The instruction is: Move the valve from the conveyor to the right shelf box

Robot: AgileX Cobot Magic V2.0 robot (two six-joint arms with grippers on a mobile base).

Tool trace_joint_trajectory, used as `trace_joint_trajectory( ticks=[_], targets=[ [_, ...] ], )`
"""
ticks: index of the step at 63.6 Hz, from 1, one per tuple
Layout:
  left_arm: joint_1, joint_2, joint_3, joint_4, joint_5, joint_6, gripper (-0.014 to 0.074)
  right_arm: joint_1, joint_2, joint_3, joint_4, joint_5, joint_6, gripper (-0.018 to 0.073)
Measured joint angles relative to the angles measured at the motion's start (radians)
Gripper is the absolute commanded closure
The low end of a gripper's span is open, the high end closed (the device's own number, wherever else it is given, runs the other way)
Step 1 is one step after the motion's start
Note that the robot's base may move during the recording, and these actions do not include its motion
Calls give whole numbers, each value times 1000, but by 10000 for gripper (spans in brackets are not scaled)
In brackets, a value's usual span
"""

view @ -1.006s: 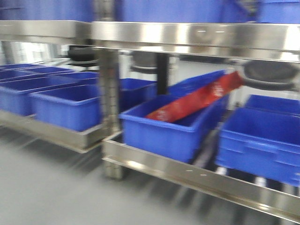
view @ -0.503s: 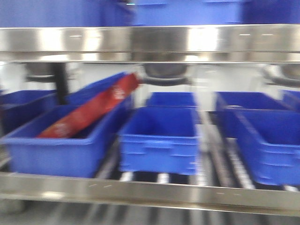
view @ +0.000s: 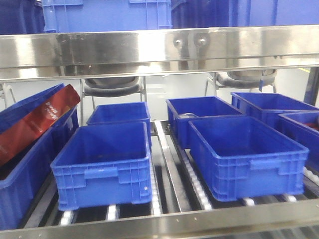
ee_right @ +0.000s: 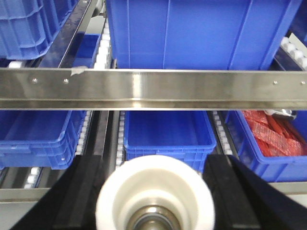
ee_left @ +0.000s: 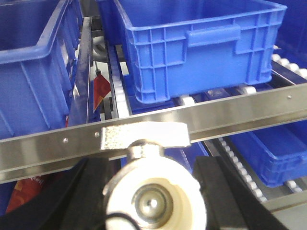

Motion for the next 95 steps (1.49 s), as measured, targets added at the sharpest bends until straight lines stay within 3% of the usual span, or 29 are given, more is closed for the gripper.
trace_joint_trajectory(
  ticks=[95],
  targets=[
    [0, 0, 0, 2, 0, 0, 708, 0, 0, 0, 16, 0, 0, 713]
  ],
)
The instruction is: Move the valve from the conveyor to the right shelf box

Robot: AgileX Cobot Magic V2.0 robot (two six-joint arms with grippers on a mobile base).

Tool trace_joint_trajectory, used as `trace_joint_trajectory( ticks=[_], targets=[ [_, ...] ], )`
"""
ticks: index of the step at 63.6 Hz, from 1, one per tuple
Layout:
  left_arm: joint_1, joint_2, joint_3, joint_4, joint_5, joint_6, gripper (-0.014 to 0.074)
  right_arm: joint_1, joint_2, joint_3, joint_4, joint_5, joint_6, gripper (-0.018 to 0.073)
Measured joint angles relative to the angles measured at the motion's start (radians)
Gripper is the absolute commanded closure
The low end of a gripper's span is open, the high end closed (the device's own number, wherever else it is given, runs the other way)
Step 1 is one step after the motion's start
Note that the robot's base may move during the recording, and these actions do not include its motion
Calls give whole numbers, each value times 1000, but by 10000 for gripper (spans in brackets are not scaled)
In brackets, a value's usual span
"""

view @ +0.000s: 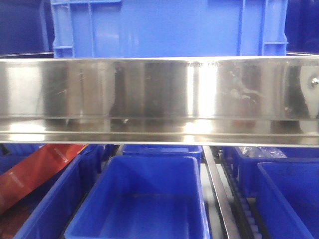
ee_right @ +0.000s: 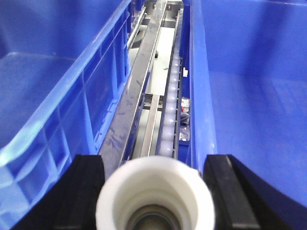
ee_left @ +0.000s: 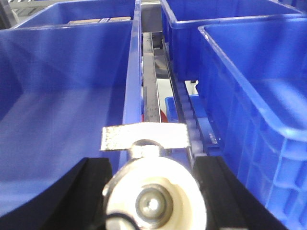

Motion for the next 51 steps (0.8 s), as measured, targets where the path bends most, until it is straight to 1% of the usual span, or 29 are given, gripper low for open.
trace_joint_trajectory(
  ticks=[51],
  targets=[
    [0, 0, 0, 0, 0, 0, 708, 0, 0, 0, 3, 0, 0, 713]
  ],
)
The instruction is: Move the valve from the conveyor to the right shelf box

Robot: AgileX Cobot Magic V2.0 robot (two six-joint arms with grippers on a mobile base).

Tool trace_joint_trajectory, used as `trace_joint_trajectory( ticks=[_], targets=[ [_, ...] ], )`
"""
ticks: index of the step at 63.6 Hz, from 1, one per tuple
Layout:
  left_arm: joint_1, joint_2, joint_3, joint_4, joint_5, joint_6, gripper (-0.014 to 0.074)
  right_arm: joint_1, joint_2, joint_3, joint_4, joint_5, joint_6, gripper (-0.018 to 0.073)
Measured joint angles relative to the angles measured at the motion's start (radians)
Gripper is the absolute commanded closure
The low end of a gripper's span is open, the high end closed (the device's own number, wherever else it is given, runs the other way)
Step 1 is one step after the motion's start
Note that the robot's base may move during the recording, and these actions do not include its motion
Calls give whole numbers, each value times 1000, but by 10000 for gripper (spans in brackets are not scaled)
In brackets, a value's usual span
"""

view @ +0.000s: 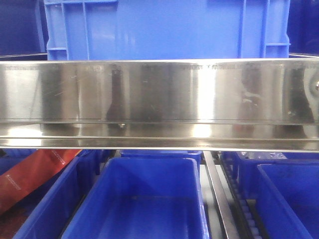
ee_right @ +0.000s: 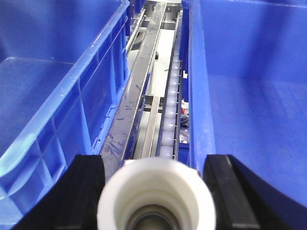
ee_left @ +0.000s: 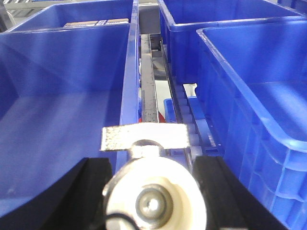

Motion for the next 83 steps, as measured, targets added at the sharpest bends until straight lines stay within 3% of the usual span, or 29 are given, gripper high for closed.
trace_joint_trajectory(
  ticks=[72, 83],
  targets=[
    [0, 0, 0, -8, -53, 0, 708, 0, 0, -2, 0, 0, 0, 713],
    [-30, 62, -88, -21, -44, 0, 708, 13, 17, -89, -4, 52, 0, 713]
  ],
)
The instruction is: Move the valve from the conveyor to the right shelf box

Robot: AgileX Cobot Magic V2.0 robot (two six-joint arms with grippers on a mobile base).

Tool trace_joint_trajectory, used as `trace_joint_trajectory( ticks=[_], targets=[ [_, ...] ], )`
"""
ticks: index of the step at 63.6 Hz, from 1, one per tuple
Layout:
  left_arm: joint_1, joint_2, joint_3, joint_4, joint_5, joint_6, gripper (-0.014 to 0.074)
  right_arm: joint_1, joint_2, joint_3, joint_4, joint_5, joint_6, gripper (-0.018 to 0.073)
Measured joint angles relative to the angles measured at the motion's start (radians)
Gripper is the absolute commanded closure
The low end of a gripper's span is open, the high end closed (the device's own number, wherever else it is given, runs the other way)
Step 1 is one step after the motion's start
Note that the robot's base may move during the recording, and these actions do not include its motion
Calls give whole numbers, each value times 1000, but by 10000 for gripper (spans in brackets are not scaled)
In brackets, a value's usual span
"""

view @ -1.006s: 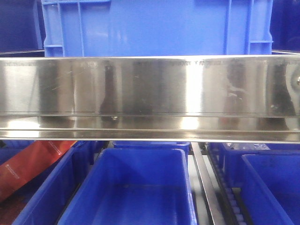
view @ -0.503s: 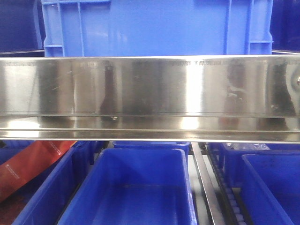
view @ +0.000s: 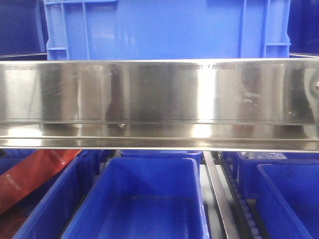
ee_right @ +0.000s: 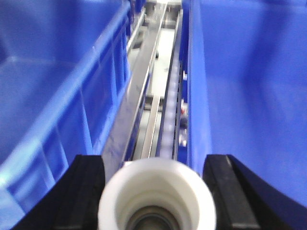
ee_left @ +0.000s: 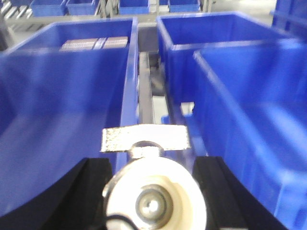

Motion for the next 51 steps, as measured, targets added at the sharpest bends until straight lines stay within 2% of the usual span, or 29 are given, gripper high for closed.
trace_joint_trajectory(
  ticks=[10, 15, 30, 41, 51],
  targets=[
    [-109, 126, -160, 2, 0, 0, 708, 73, 53, -164, -9, 2, 0, 713],
    [-178, 218, -257, 1, -2, 0, 708, 138, 110, -270, -9, -2, 0, 713],
    [-326, 466, -466, -8, -2, 0, 708, 302, 318, -474, -7, -26, 0, 713],
    [-396, 624, -551, -14, -2, 0, 708, 374, 471, -555, -1, -56, 0, 713],
    [-406, 727, -559, -26, 0, 0, 708, 383, 594, -568, 11, -60, 0, 713]
  ],
)
